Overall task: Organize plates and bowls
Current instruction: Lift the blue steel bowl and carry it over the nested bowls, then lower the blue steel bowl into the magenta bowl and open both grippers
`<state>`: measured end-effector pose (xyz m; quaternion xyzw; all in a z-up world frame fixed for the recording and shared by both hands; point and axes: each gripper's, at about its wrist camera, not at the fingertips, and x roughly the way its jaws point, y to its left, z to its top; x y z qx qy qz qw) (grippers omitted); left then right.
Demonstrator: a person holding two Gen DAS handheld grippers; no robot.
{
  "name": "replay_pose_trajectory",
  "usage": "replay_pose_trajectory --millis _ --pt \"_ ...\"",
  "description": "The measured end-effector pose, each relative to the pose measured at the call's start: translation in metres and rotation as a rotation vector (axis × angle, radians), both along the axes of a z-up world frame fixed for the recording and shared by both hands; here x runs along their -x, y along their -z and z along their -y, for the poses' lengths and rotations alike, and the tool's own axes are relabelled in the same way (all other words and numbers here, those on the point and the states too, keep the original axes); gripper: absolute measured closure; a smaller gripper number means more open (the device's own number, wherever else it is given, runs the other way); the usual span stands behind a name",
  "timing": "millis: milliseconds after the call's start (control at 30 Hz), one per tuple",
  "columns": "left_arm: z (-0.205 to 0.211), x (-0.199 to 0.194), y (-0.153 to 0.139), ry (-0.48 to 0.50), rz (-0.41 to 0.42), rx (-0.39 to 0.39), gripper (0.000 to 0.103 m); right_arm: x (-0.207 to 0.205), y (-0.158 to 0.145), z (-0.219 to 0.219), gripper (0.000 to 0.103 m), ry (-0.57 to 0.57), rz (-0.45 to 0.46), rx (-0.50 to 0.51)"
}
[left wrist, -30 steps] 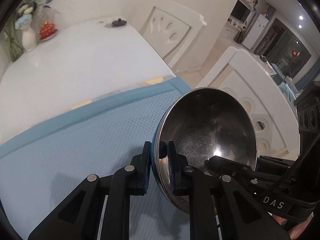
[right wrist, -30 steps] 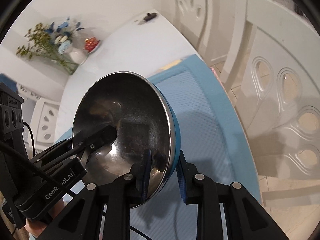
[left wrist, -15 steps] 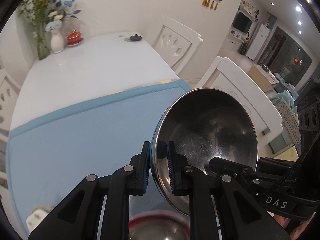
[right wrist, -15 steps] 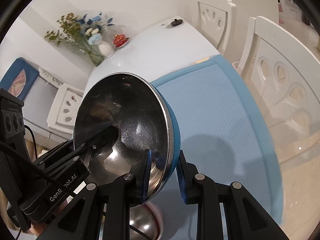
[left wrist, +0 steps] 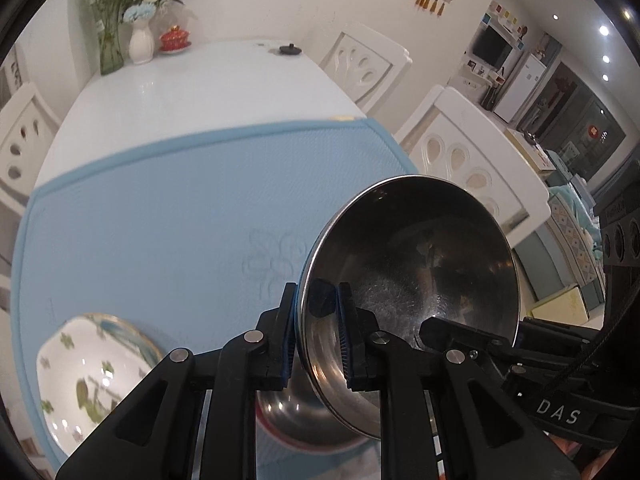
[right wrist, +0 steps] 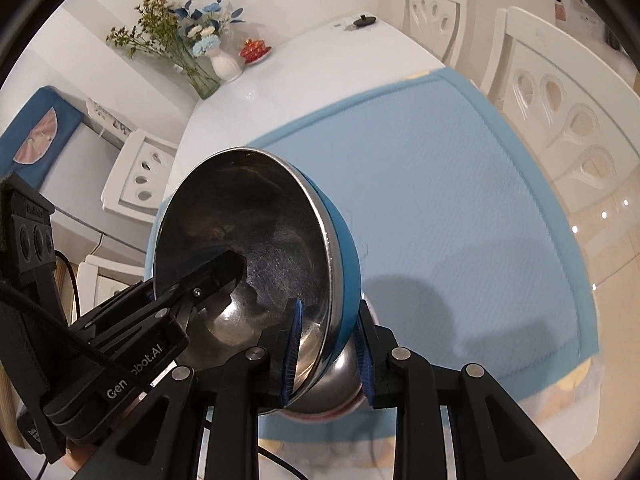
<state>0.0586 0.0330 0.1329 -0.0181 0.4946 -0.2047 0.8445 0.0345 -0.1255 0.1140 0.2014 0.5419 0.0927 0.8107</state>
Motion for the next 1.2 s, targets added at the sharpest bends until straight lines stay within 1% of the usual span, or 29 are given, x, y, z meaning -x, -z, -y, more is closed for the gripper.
replay_pose_trajectory --millis 200,300,367,467,600,733,833,900,1000,1067,1200 --pt "-0.008 0.018 0.017 0.010 -0.035 0.002 0.089 0.021 0.014 -0.007 0.079 0.009 -0.038 0.006" --pt "-0.007 0.023 0.022 0.018 -0.039 -0.017 0.088 0.027 0.020 -0.011 0.079 0.006 -0.052 0.016" --pt "-0.006 0.028 0.025 0.016 -0.035 -0.039 0.085 0.030 0.024 -0.014 0.079 0.000 -0.059 0.029" --pt "-0.004 0.036 0.031 0.021 -0.023 -0.068 0.085 0.035 0.030 -0.017 0.079 0.004 -0.072 0.022" --pt "-0.004 0.042 0.041 0.032 -0.040 -0.079 0.085 0.040 0.041 -0.016 0.079 0.013 -0.096 0.018" --pt "-0.006 0.043 0.047 0.029 -0.051 -0.088 0.084 0.042 0.049 -0.015 0.079 0.012 -0.113 0.036" --pt "-0.007 0.043 0.045 0.020 -0.034 -0.105 0.077 0.041 0.053 -0.018 0.079 0.017 -0.118 0.043" --pt "-0.007 0.044 0.044 0.023 -0.018 -0.116 0.077 0.041 0.053 -0.018 0.079 0.016 -0.114 0.031" --pt "-0.009 0.041 0.044 0.025 -0.015 -0.134 0.077 0.040 0.052 -0.021 0.079 0.008 -0.109 0.041" --pt "-0.014 0.038 0.045 0.012 -0.022 -0.133 0.077 0.041 0.053 -0.021 0.079 0.007 -0.115 0.044" --pt "-0.021 0.035 0.048 -0.008 -0.040 -0.108 0.077 0.041 0.058 -0.017 0.079 0.023 -0.130 0.025"
